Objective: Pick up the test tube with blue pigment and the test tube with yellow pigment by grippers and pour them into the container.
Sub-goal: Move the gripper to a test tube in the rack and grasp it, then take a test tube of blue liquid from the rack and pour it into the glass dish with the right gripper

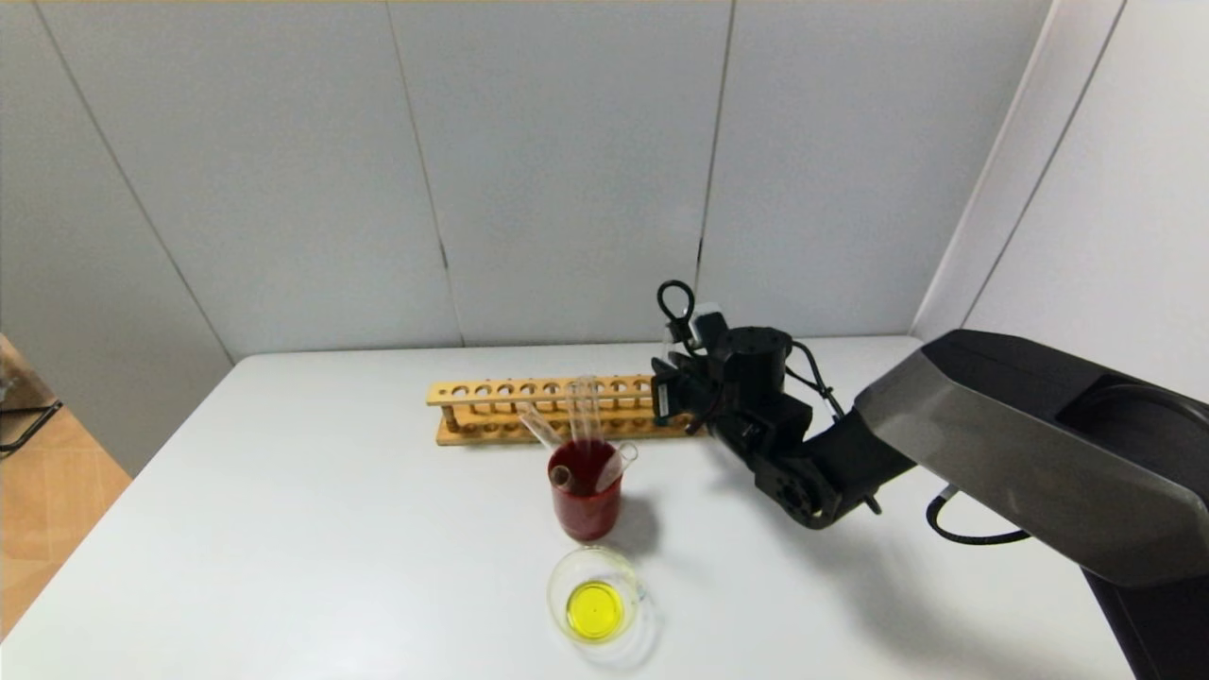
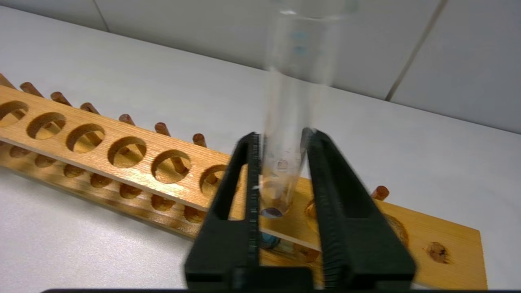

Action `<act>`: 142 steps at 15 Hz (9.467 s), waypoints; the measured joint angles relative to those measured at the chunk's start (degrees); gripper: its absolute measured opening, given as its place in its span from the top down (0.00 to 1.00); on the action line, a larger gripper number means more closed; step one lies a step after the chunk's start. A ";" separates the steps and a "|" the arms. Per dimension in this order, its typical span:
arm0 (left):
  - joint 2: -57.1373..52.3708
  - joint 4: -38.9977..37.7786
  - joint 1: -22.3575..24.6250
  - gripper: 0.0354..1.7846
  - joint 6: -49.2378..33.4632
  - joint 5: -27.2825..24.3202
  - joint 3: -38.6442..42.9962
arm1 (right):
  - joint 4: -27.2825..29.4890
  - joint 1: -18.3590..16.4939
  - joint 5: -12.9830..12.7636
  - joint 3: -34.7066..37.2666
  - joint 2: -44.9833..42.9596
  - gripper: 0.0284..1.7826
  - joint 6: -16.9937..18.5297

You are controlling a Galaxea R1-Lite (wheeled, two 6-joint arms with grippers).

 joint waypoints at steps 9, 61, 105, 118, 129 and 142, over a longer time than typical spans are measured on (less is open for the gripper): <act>0.00 -0.02 0.00 0.02 -0.01 0.00 0.00 | -0.41 -0.06 2.29 -1.51 -4.99 0.83 0.10; 0.00 0.00 0.00 0.02 -0.01 0.00 0.00 | 53.13 19.25 -7.47 15.08 -29.84 0.83 -72.10; 0.00 -0.02 0.00 0.02 -0.01 0.00 0.00 | 89.64 22.63 -19.76 -17.25 -16.25 0.83 -79.75; 0.00 -0.02 0.00 0.02 -0.04 0.00 0.00 | 96.16 25.00 -24.06 -24.95 -12.57 0.83 -80.08; 0.00 -0.02 0.00 0.02 -0.01 0.00 0.00 | 101.04 27.19 -25.71 -33.13 -8.77 0.83 -80.19; 0.00 -0.02 0.00 0.02 -0.01 -0.02 0.00 | 106.42 28.31 -31.65 -37.05 -6.72 0.83 -81.04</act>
